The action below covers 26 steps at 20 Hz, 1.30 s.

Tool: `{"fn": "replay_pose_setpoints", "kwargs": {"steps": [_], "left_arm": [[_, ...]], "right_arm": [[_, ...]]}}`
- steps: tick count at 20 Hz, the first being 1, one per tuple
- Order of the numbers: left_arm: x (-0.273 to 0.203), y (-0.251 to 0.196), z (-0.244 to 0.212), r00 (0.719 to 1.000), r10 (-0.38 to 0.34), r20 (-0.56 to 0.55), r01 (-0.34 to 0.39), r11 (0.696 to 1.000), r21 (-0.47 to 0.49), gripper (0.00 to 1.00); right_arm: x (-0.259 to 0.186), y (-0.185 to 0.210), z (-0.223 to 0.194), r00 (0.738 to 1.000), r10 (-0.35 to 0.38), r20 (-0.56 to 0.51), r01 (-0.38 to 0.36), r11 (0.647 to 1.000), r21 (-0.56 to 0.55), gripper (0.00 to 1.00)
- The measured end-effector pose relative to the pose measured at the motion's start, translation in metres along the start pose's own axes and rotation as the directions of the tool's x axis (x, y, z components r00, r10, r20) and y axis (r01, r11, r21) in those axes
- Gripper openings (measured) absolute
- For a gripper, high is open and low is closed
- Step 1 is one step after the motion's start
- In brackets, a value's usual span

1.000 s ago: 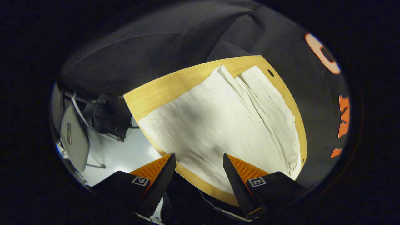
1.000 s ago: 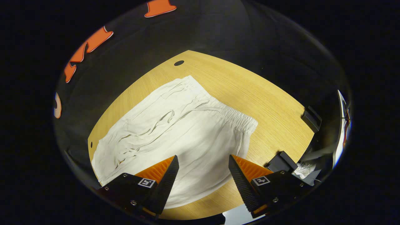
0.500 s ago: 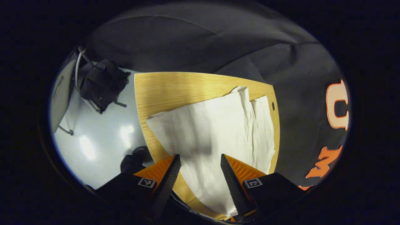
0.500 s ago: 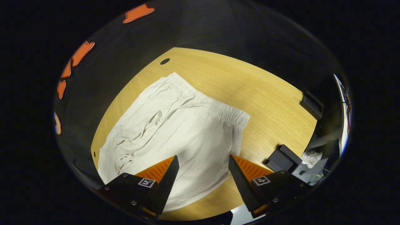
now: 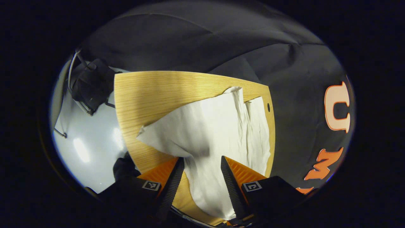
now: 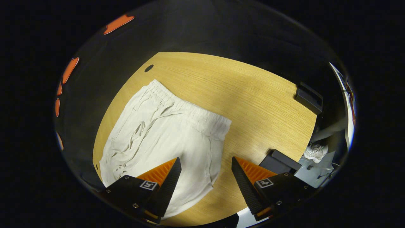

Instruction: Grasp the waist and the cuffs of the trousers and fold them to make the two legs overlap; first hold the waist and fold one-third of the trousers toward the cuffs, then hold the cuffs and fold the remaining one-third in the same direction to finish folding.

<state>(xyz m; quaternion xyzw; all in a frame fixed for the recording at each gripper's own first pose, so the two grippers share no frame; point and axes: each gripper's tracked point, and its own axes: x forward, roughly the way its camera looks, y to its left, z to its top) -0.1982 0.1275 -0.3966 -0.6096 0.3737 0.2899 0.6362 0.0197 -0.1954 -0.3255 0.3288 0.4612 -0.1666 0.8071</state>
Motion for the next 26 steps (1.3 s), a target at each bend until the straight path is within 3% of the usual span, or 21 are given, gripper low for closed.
{"fn": "replay_pose_setpoints", "kwargs": {"steps": [3, 4, 8, 11, 12, 13, 14, 15, 17, 18, 20, 23, 26], "left_arm": [[-0.009, 0.007, -0.007, 0.999, 0.027, -0.035, -0.025, 0.998, 0.058, 0.85], [-0.009, 0.006, -0.007, 0.999, 0.027, -0.033, -0.026, 0.998, 0.055, 0.91], [0.011, -0.017, 0.006, 1.0, -0.028, 0.006, 0.028, 0.999, 0.019, 0.86], [0.031, -0.039, 0.009, 0.998, -0.065, 0.011, 0.064, 0.995, 0.072, 0.84], [0.038, -0.043, 0.009, 0.997, -0.071, 0.015, 0.069, 0.993, 0.098, 0.82], [0.045, -0.044, 0.011, 0.998, -0.067, 0.017, 0.064, 0.991, 0.115, 0.71], [0.05, -0.043, 0.01, 0.999, -0.051, 0.018, 0.049, 0.992, 0.119, 0.6], [0.053, -0.044, 0.01, 0.999, -0.044, 0.015, 0.042, 0.993, 0.114, 0.32], [0.053, -0.046, 0.01, 0.999, -0.028, 0.018, 0.025, 0.989, 0.143, 0.13], [0.051, -0.045, 0.01, 1.0, -0.016, 0.012, 0.013, 0.984, 0.178, 0.1], [0.05, -0.051, 0.009, 1.0, -0.028, 0.007, 0.026, 0.973, 0.231, 0.1], [0.032, -0.069, 0.018, 0.994, -0.106, 0.021, 0.098, 0.966, 0.239, 0.09], [0.017, -0.07, 0.025, 0.99, -0.137, 0.037, 0.123, 0.959, 0.255, 0.07]], "right_arm": [[0.002, 0.001, 0.003, 1.0, 0.006, -0.001, -0.006, 1.0, 0.005, 0.97], [0.002, 0.001, 0.003, 1.0, 0.006, 0.001, -0.006, 1.0, -0.003, 0.96], [0.012, 0.004, 0.004, 1.0, 0.005, -0.013, -0.005, 1.0, -0.01, 0.96], [0.02, 0.007, 0.01, 1.0, -0.001, 0.005, 0.002, 1.0, -0.031, 0.96], [0.023, 0.007, 0.013, 1.0, -0.012, 0.015, 0.012, 0.999, -0.043, 0.93], [0.025, 0.007, 0.018, 0.999, -0.019, 0.03, 0.021, 0.998, -0.053, 0.9], [0.027, 0.007, 0.02, 0.999, -0.031, 0.032, 0.033, 0.998, -0.051, 0.86], [0.03, 0.007, 0.022, 0.998, -0.042, 0.038, 0.044, 0.998, -0.047, 0.82], [0.034, 0.004, 0.024, 0.997, -0.073, 0.037, 0.074, 0.996, -0.042, 0.64], [0.036, 0.001, 0.025, 0.995, -0.087, 0.043, 0.088, 0.996, -0.021, 0.47], [0.036, 0.007, 0.025, 0.999, -0.031, 0.034, 0.03, 0.999, 0.041, 0.16], [0.029, 0.009, 0.029, 0.995, 0.077, 0.056, -0.086, 0.981, 0.175, 0.04], [0.019, -0.005, 0.029, 0.993, 0.091, 0.076, -0.107, 0.968, 0.228, 0.01]]}}
